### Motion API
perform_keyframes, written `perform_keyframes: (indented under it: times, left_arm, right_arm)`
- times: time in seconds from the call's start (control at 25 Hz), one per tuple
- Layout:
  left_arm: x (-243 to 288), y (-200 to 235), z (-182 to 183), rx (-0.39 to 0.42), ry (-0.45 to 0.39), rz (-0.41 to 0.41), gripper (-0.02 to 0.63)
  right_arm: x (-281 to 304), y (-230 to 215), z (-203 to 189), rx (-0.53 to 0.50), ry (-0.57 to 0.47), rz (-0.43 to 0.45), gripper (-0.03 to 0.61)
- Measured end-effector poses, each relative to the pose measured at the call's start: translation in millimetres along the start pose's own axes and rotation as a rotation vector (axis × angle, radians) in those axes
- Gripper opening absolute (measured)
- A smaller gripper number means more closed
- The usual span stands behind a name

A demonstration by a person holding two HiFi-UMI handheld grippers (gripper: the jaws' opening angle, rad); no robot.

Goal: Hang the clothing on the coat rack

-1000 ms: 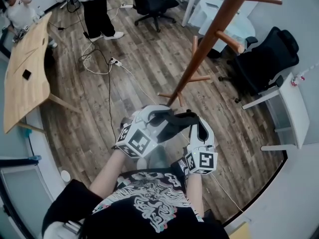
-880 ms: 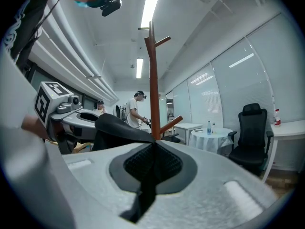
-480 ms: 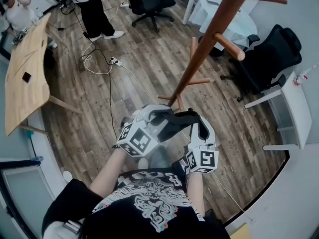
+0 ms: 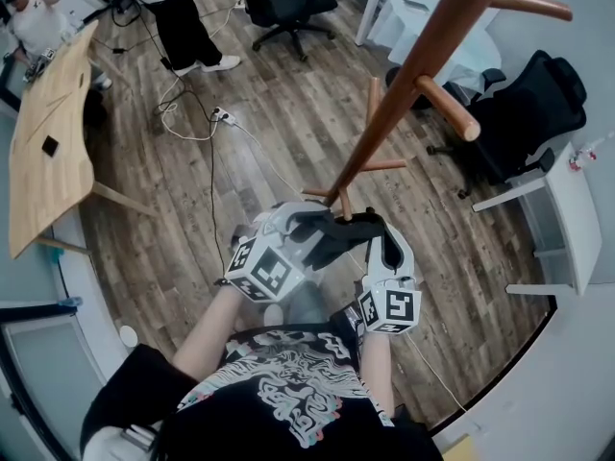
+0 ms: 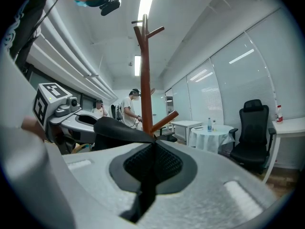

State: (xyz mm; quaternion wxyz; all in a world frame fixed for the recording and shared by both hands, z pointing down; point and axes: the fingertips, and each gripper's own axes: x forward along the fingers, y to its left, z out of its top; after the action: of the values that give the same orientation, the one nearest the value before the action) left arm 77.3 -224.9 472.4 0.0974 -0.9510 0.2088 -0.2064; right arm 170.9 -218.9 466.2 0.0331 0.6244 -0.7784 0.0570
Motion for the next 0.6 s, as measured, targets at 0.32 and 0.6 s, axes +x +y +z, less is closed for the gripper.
perform_keyframes:
  times: [0.32,0.6]
  left_arm:
    - [13,12,0,-0.01,0.002,0.016,0.018]
    - [24,22,-7,-0.033,0.018,0.025,0.018]
  right_arm:
    - [14,-9,-2,-0.011,0.013,0.013,0.003]
    - [28,-16,-8,-0.007,0.036,0.03,0.003]
